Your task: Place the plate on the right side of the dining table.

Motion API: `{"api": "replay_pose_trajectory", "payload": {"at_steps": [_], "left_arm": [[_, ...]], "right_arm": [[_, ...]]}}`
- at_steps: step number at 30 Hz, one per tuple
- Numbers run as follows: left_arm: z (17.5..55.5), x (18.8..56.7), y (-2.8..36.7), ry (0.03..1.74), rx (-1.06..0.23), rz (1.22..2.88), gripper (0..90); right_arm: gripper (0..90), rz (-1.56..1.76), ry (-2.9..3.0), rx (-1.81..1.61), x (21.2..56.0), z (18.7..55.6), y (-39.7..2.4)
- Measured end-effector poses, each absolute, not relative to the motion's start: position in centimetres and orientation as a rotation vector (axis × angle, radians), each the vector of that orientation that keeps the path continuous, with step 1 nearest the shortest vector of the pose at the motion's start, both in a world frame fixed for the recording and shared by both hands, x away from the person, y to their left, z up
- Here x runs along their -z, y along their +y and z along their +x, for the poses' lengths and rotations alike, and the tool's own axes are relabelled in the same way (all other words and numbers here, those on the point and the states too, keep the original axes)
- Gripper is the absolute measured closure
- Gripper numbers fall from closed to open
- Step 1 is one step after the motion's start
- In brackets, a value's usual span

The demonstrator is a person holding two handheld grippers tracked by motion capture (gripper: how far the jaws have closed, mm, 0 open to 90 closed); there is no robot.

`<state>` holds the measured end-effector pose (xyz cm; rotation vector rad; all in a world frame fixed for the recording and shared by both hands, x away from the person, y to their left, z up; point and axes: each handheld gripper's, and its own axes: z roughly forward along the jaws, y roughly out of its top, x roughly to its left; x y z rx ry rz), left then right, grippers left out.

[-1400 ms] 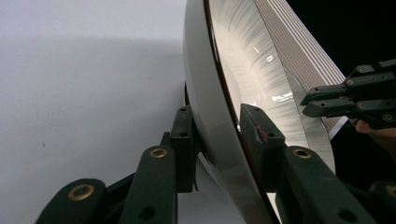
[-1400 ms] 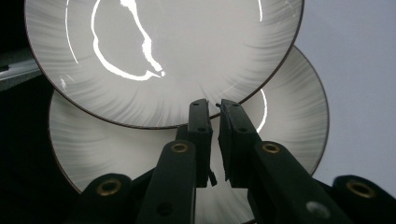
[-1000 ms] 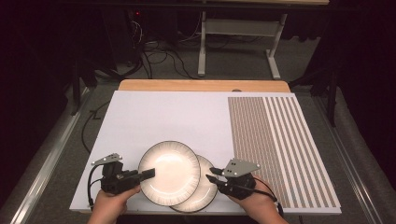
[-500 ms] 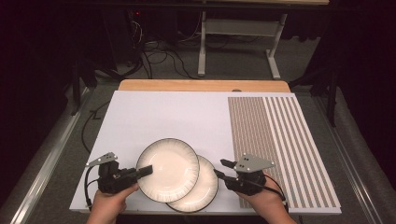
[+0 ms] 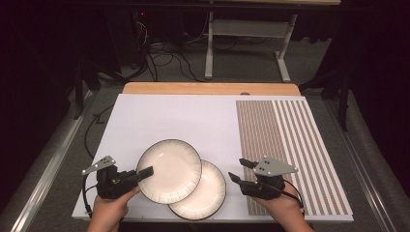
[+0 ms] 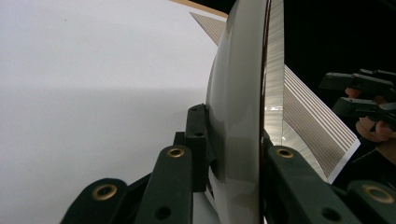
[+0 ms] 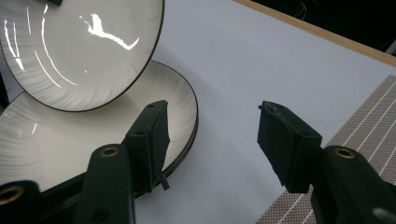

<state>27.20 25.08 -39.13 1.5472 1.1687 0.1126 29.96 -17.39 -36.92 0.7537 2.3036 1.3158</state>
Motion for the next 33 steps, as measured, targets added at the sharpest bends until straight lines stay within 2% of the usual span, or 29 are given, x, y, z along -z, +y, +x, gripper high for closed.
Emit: {"api": "replay_pose_trajectory", "payload": {"at_steps": [14,17,22,24,25,26,33], "left_arm": [[26.9,38.6,25.3,1.112,-0.264,1.544,78.0],[26.7,38.5,25.6,1.095,-0.314,1.543,77.9],[26.4,38.3,25.8,1.072,-0.358,1.539,77.9],[26.3,38.3,25.7,1.056,-0.38,1.542,77.9],[26.2,38.2,25.7,1.048,-0.393,1.548,77.9],[26.2,38.2,25.7,1.038,-0.402,1.55,77.8],[25.7,37.8,25.2,0.982,-0.478,1.599,77.5]], "right_arm": [[26.3,0.84,2.169,-1.338,36.0,30.1,-20.4],[19.3,0.871,2.14,-1.33,35.9,30.2,-21.3],[12.7,0.894,2.109,-1.331,35.8,30.3,-22.0],[6.2,0.898,2.092,-1.331,35.8,30.3,-22.4],[6.2,0.898,2.092,-1.331,35.8,30.3,-22.4],[1.5,0.915,2.086,-1.338,35.9,30.3,-22.6],[0.6,0.935,2.058,-1.354,35.9,30.0,-23.3]]}}
